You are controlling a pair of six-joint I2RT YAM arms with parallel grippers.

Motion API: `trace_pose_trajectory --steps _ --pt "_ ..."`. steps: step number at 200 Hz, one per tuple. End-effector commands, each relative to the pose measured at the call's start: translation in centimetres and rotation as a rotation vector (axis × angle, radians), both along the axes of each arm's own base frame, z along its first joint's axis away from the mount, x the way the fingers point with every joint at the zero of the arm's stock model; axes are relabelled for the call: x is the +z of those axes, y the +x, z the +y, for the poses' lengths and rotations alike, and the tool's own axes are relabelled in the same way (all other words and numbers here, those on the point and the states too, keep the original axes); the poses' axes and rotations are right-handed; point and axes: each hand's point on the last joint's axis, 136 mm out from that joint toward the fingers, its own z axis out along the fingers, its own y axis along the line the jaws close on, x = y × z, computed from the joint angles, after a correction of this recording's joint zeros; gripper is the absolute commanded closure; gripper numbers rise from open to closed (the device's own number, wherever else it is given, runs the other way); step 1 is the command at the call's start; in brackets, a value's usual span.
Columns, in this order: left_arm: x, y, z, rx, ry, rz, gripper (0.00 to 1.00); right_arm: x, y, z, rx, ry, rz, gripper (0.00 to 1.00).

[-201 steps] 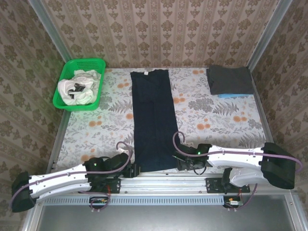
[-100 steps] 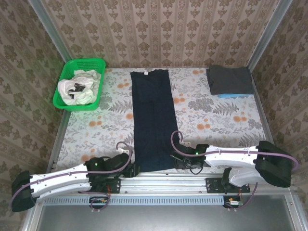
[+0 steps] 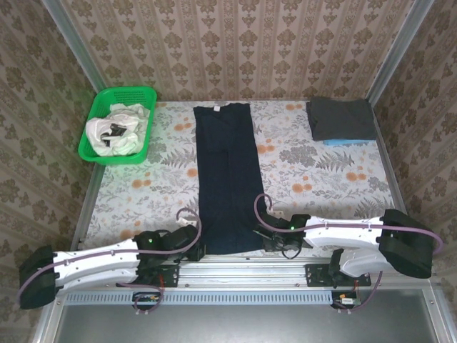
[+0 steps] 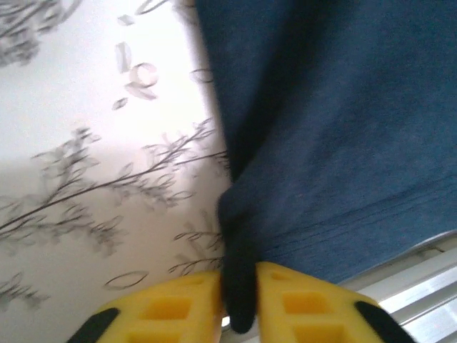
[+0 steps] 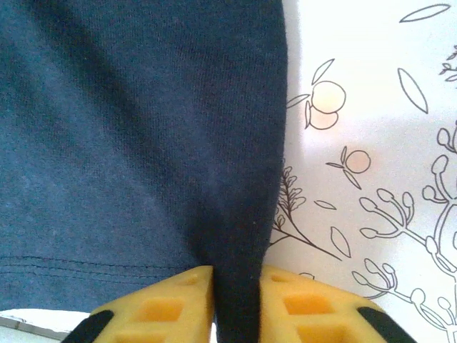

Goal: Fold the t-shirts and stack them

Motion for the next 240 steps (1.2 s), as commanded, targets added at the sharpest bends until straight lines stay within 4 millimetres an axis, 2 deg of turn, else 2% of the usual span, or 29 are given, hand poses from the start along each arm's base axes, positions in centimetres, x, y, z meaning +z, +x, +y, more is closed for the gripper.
trace_pose_trajectory --steps 1,30,55,84,118,140,174,195,199,224,240 --pt "0.7 0.7 -3.3 -0.024 -0.147 -0.03 0.91 -0.3 -0.2 -0.3 -0.006 -0.007 0.008 0.8" --pt "1.6 1.0 -3.5 -0.031 -0.127 -0.041 1.0 0.0 -0.2 -0.3 0.001 -0.004 0.005 0.89" --pt "2.5 1.1 -2.0 -0.013 -0.103 -0.055 1.0 1.0 -0.1 -1.0 -0.001 -0.032 -0.007 0.94" --pt "4.2 1.6 -0.1 0.02 -0.125 -0.089 1.0 3.5 0.9 -1.2 -0.003 -0.006 -0.06 0.97" --pt "6.3 3.1 -0.2 0.016 -0.15 -0.112 1.0 6.5 3.2 -0.4 0.0 0.028 -0.103 1.0" --pt "8.1 4.9 -0.8 -0.002 -0.145 -0.116 1.0 8.9 5.8 0.0 -0.008 0.041 -0.144 1.0" --pt "10.6 9.8 -1.0 0.027 -0.172 -0.151 1.0 11.4 10.8 0.0 -0.053 0.065 -0.194 1.0" --pt "11.5 13.1 -0.9 0.032 -0.146 -0.165 1.0 12.0 14.3 0.5 -0.056 0.068 -0.199 1.0" --pt "11.6 13.8 -1.0 0.029 -0.148 -0.171 1.0 11.4 15.0 0.7 -0.054 0.056 -0.182 1.0" --pt "11.8 17.7 -1.7 0.013 -0.188 -0.154 1.0 10.8 19.4 1.4 -0.044 0.029 -0.168 1.0" --pt "11.4 20.4 -1.0 0.027 -0.166 -0.125 1.0 10.3 21.9 1.8 -0.037 0.032 -0.148 1.0"
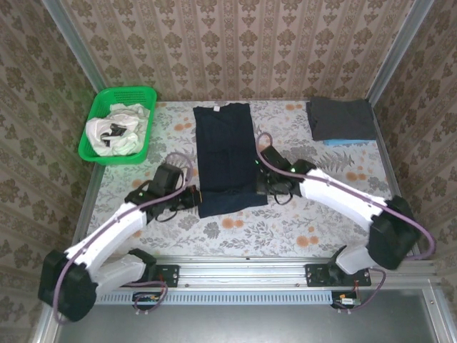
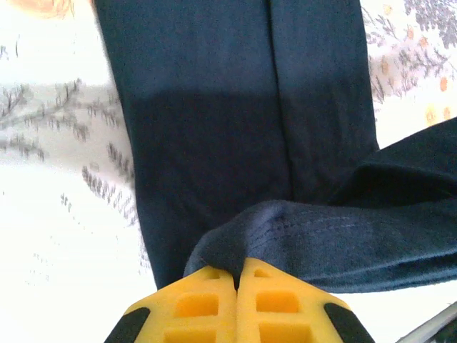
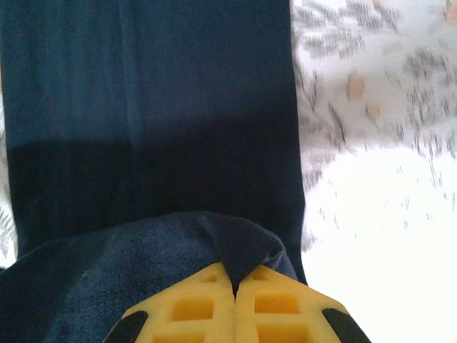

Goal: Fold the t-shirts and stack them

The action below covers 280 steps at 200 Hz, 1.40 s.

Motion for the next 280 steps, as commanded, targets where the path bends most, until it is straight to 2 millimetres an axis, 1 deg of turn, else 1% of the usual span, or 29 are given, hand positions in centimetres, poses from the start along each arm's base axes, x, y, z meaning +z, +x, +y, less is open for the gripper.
trace_pose_trajectory --steps 1,18,50,62,68,76,84,108,116,123,129,133,137,143,148,158,163,174,182,197,204,210,216,228,237,244,260,267,280 --pt "1.0 3.2 -0.7 -0.099 -0.029 -0.034 1.0 -0.4 3.0 0.6 0.068 -0.011 0.019 1.0" --pt "0.9 5.7 -0.6 -0.099 -0.04 -0.023 1.0 -0.9 5.4 0.7 0.06 -0.008 0.031 1.0" --pt "-0.7 9.7 -0.6 -0.096 -0.068 0.029 1.0 -1.8 9.2 0.7 0.048 0.013 0.058 1.0" --pt "-1.1 10.8 -1.0 -0.11 -0.08 0.04 1.0 -2.2 10.3 0.7 0.043 0.019 0.064 1.0" --pt "-1.8 11.3 -0.9 -0.108 -0.078 0.057 1.0 -2.5 10.8 0.8 0.042 0.03 0.07 1.0" --pt "-2.2 12.0 -1.0 -0.112 -0.076 0.069 1.0 -2.8 11.5 1.0 0.045 0.044 0.081 1.0" --pt "-2.8 12.6 -0.9 -0.109 -0.076 0.086 1.0 -3.3 12.0 0.9 0.04 0.041 0.093 1.0" --pt "-3.7 14.2 -0.6 -0.09 -0.08 0.097 1.0 -4.5 13.5 0.4 0.021 0.039 0.113 1.0" --pt "-4.0 14.7 -0.4 -0.085 -0.07 0.104 1.0 -4.8 14.0 0.4 0.02 0.044 0.117 0.96" --pt "-4.2 15.0 -0.3 -0.084 -0.066 0.107 1.0 -5.0 14.3 0.2 0.014 0.047 0.12 0.9" --pt "-4.3 15.2 -0.3 -0.085 -0.064 0.114 1.0 -5.2 14.6 0.2 0.013 0.05 0.123 0.88" --pt "-4.3 15.4 -0.2 -0.082 -0.064 0.113 0.96 -5.3 14.7 0.3 0.015 0.051 0.126 0.87" --pt "-4.3 15.6 -0.2 -0.081 -0.063 0.113 0.91 -5.3 14.8 0.2 0.017 0.051 0.127 0.84" --pt "-4.2 15.8 -0.1 -0.08 -0.063 0.11 0.82 -5.2 15.0 0.1 0.016 0.045 0.124 0.79" --pt "-4.2 16.1 0.0 -0.075 -0.061 0.107 0.76 -5.1 15.2 -0.1 0.01 0.035 0.122 0.72" --pt "-3.9 16.6 0.3 -0.069 -0.058 0.101 0.61 -4.3 15.4 -0.6 0.002 0.02 0.108 0.67" --pt "-3.7 16.8 0.3 -0.068 -0.056 0.098 0.59 -3.8 15.6 -0.9 -0.004 0.007 0.095 0.66" --pt "-3.3 17.3 0.7 -0.062 -0.053 0.09 0.58 -2.5 15.7 -1.6 -0.021 -0.023 0.06 0.6" --pt "-2.8 17.7 0.9 -0.055 -0.051 0.081 0.57 -1.5 15.6 -2.4 -0.04 -0.05 0.034 0.58" --pt "-1.8 18.1 1.4 -0.047 -0.048 0.061 0.58 0.1 15.0 -3.2 -0.068 -0.08 -0.018 0.57" --pt "-1.4 18.1 1.6 -0.041 -0.045 0.052 0.59 0.6 14.5 -3.2 -0.066 -0.079 -0.041 0.56" --pt "-0.9 18.0 1.6 -0.041 -0.044 0.036 0.6 1.1 14.1 -2.6 -0.052 -0.056 -0.065 0.55" --pt "-0.5 17.7 1.3 -0.047 -0.051 0.018 0.61 0.9 13.6 -1.6 -0.029 -0.02 -0.069 0.54" --pt "-0.5 16.9 0.3 -0.071 -0.051 -0.002 0.61 0.4 12.9 1.1 0.041 0.069 -0.067 0.54" --pt "-1.2 15.9 -0.6 -0.093 -0.045 0.005 0.61 -0.6 12.9 2.5 0.072 0.102 -0.05 0.54" --pt "-2.1 15.3 -1.2 -0.098 -0.048 0.021 0.63 -1.5 13.2 3.0 0.077 0.104 -0.025 0.55" --pt "-4.0 13.8 -2.6 -0.121 -0.076 0.049 0.65 -3.6 14.3 3.1 0.072 0.072 0.02 0.56" --pt "-5.1 13.2 -2.6 -0.113 -0.075 0.065 0.65 -4.7 14.7 3.0 0.064 0.058 0.041 0.56" --pt "-6.8 12.3 -2.3 -0.1 -0.085 0.098 0.65 -6.2 15.8 2.8 0.056 0.051 0.074 0.56"
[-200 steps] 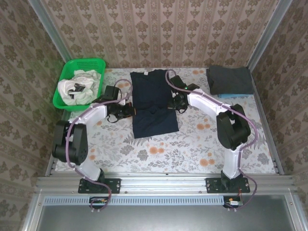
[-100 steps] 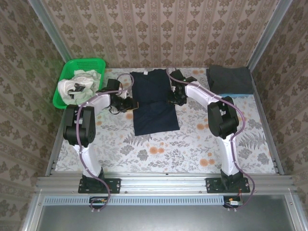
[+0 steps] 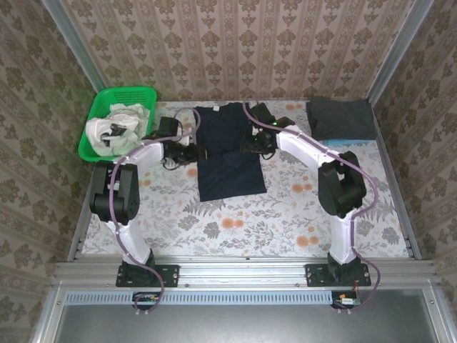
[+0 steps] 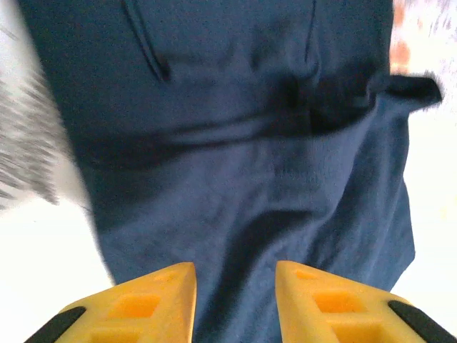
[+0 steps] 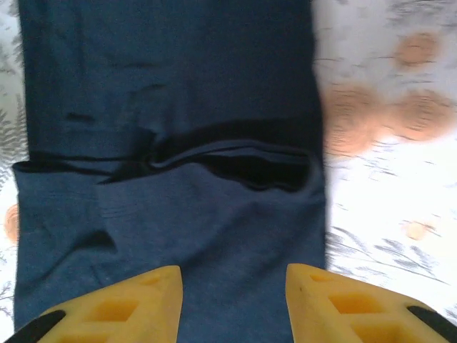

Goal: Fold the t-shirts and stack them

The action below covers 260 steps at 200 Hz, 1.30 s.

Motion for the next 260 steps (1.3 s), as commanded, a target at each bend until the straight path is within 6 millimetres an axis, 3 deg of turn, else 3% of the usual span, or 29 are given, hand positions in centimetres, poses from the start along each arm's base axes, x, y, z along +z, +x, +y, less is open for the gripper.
trace_pose_trajectory --steps 1,31,46,62,84,107,130,153,182,211,260 --pt "-2.5 -1.3 -0.1 0.016 -0.026 0.039 0.65 -4.0 1.5 -0.5 -0.008 -0.015 0.085 0.56" --pt "-5.3 -2.4 2.4 0.078 -0.025 0.096 0.67 -5.8 3.3 -4.3 -0.087 -0.07 0.121 0.56" --pt "-5.0 -2.4 2.4 0.072 -0.028 0.093 0.68 -5.4 3.6 -5.6 -0.104 -0.058 0.131 0.57" --pt "-4.0 -2.1 1.9 0.057 -0.034 0.064 0.68 -3.7 3.3 -6.3 -0.108 -0.069 0.099 0.56" --pt "-2.2 -2.0 1.0 0.03 -0.016 0.022 0.66 -1.0 1.3 -6.2 -0.094 -0.049 0.037 0.49" --pt "-0.6 -2.6 0.6 0.017 0.018 -0.017 0.62 -0.6 -2.1 -6.1 -0.086 -0.073 0.017 0.43" --pt "0.4 -3.6 1.5 0.055 0.055 -0.054 0.58 -3.4 -6.5 -4.9 -0.056 -0.081 0.071 0.43" --pt "1.5 -5.2 2.6 0.088 0.091 -0.103 0.39 -5.3 -9.1 -4.9 -0.051 -0.165 0.093 0.42" --pt "-0.6 -8.5 3.0 0.074 0.13 -0.064 0.34 -7.0 -11.5 -5.0 -0.046 -0.204 0.136 0.43" --pt "-3.2 -10.6 2.5 0.096 0.065 -0.007 0.36 -7.7 -12.4 -3.0 -0.026 -0.106 0.13 0.46" --pt "-4.0 -10.9 0.3 0.07 0.033 -0.012 0.42 -9.1 -13.2 -2.6 -0.038 -0.078 0.156 0.53"
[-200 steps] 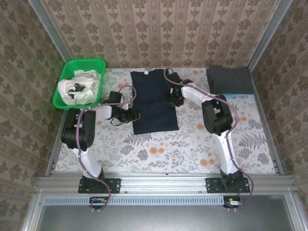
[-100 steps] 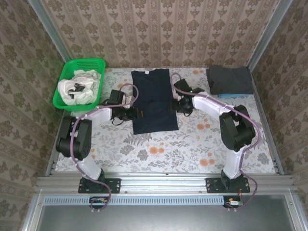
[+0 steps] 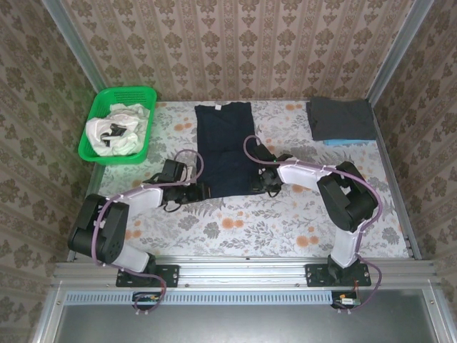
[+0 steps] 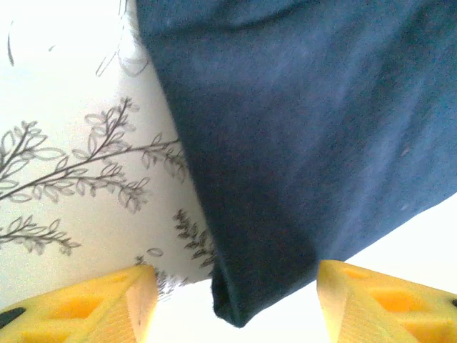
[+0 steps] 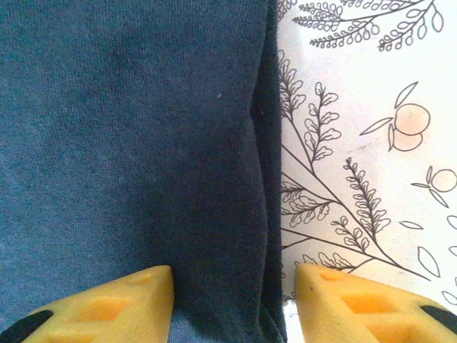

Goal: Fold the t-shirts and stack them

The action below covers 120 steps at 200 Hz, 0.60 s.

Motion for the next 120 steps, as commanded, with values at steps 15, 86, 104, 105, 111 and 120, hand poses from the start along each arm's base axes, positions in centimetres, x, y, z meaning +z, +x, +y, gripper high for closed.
trace_pose_trajectory --steps 15,86,104,105,111,120 --pt "-0.1 0.4 -2.1 -0.014 -0.064 -0.008 0.45 -1.2 -0.8 1.0 -0.012 0.046 0.027 0.57" --pt "-0.1 0.0 -2.5 -0.006 -0.12 -0.015 0.86 -0.9 -1.8 0.6 -0.034 0.077 0.022 0.86" --pt "0.1 -1.0 -3.0 -0.023 -0.132 -0.009 0.94 -0.6 -2.3 0.4 -0.034 0.086 0.021 0.94" --pt "0.2 -1.0 -2.9 -0.023 -0.134 -0.011 0.94 -0.6 -2.4 0.4 -0.034 0.086 0.021 0.95" --pt "0.2 -1.6 -3.1 -0.032 -0.135 -0.009 0.95 -0.4 -2.6 0.4 -0.033 0.088 0.018 0.98" --pt "0.4 -2.2 -2.9 -0.033 -0.128 -0.01 0.98 0.1 -3.0 0.4 -0.028 0.095 0.011 1.0"
